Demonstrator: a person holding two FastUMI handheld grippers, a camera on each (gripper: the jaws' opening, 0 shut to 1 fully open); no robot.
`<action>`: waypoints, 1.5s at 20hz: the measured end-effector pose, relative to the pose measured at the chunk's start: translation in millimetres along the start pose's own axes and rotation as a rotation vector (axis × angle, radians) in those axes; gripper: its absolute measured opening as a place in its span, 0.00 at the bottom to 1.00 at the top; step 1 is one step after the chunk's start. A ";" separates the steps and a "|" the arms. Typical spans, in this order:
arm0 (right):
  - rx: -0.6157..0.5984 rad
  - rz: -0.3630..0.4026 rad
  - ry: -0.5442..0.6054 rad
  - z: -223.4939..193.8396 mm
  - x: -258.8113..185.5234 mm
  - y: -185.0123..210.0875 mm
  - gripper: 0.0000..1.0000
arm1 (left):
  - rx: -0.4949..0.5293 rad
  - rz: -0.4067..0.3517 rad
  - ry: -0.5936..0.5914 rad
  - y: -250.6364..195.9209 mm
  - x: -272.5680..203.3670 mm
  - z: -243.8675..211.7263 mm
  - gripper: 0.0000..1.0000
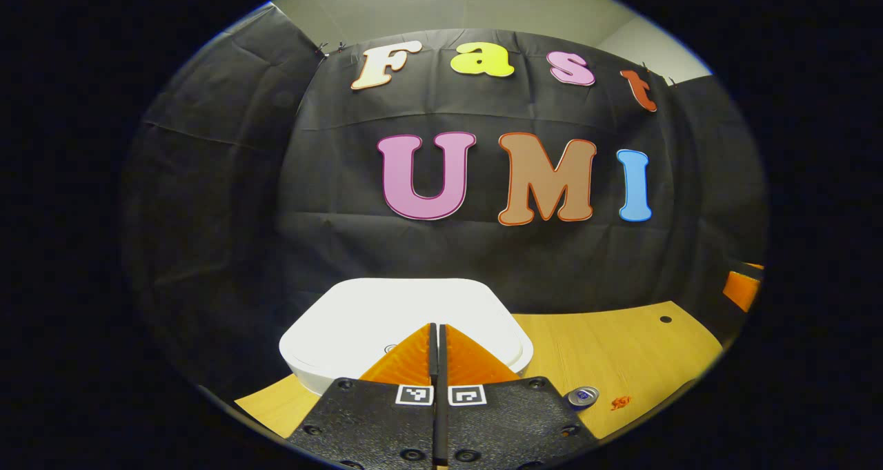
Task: Press the lid of the desktop garbage bin to open it, pick up the crumpled paper on the desktop and throw it into the bin, then pick up the pop can on the desktop and drop it into the bin, and finally close the garbage bin lid.
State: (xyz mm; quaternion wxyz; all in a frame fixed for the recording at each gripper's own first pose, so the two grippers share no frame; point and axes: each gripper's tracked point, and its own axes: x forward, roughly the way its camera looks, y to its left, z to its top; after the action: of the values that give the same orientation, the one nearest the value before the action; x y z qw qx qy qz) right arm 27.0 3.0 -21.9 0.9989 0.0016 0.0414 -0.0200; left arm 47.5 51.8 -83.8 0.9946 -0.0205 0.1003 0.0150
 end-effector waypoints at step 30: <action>-0.043 0.106 0.486 -214.6 39.6 -23.2 0.97 | 0.066 -0.056 -0.201 -37.1 -77.4 63.1 0.94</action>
State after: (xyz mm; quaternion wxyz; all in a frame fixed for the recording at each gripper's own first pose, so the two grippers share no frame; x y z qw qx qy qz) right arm 47.8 -20.8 -239.1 0.9592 -0.0127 0.2805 0.0342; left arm -14.5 15.5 -5.1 0.9998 0.0114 -0.0002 -0.0139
